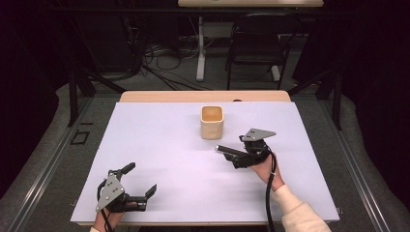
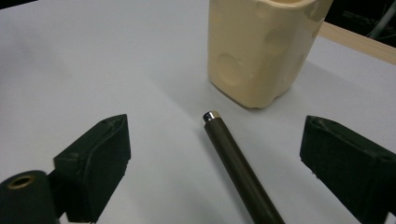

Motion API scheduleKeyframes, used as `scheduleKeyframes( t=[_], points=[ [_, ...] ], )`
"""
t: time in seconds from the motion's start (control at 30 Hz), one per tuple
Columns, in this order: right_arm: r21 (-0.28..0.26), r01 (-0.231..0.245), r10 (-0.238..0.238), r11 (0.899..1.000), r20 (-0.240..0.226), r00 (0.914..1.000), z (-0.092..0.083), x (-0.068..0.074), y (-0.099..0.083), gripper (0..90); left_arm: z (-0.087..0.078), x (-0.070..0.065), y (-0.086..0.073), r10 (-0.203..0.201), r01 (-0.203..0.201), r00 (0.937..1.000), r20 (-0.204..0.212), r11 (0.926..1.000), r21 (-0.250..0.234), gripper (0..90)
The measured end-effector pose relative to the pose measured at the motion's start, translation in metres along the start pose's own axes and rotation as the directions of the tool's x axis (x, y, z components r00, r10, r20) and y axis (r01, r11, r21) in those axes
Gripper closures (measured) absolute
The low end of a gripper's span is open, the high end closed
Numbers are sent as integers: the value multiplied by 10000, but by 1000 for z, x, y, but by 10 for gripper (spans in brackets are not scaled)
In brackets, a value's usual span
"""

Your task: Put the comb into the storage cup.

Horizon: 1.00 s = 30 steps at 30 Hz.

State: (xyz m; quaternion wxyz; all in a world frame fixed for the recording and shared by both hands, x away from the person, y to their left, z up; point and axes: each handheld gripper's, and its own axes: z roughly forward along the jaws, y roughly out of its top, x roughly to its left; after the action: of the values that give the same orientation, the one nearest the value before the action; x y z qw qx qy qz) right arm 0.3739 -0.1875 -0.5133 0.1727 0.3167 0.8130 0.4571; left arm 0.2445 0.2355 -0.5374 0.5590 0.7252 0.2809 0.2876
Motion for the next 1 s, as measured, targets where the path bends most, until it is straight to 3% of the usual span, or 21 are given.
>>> scheduleKeyframes(
  t=[0.03,0.17,0.2,0.27,0.3,0.33,0.37,0.4,0.43,0.5,0.57,0.73,1.0],
  points=[
    [13,-87,87,10000,86,9999,3,-2,2,155,0,0,0,-24,24,10000,0,10000,-6,3],
    [31,-117,117,9999,179,9998,6,-4,4,249,0,0,0,-32,32,10000,-11,10000,-5,3],
    [14,-159,158,9999,155,9998,9,-6,5,376,0,0,0,-23,23,10000,-2,10000,-7,4],
    [173,-37,33,9998,244,9997,12,-7,7,494,0,0,0,-4,4,10000,2,10000,-1,3],
    [173,-37,33,9998,244,9997,12,-7,7,494,0,0,0,-4,4,10000,2,10000,-1,3],
    [306,35,-41,9995,210,9998,16,-8,8,582,0,0,0,1,-1,10000,-21,10000,-8,3],
    [306,35,-41,9995,210,9998,16,-8,8,582,0,0,0,1,-1,10000,-21,10000,-8,4],
    [459,130,-142,9989,264,9996,20,-9,9,665,0,0,0,-1,1,10000,-16,10000,6,4],
    [459,130,-142,9989,264,9996,20,-9,9,665,0,0,0,-1,1,10000,-16,10000,6,4],
    [674,122,-149,9976,389,9991,27,-10,11,765,0,0,0,33,-33,10000,-22,10000,10,4],
    [947,403,-462,9947,614,9970,32,-10,11,828,0,0,0,2,-2,10000,-46,10000,9,4],
    [1366,554,-661,9891,750,9950,47,-8,11,897,0,0,0,-7,7,10000,-70,10000,15,5],
    [1768,737,-915,9815,947,9913,64,-6,15,899,0,1,0,-86,86,9999,-79,10000,-5,8]
  ],
)
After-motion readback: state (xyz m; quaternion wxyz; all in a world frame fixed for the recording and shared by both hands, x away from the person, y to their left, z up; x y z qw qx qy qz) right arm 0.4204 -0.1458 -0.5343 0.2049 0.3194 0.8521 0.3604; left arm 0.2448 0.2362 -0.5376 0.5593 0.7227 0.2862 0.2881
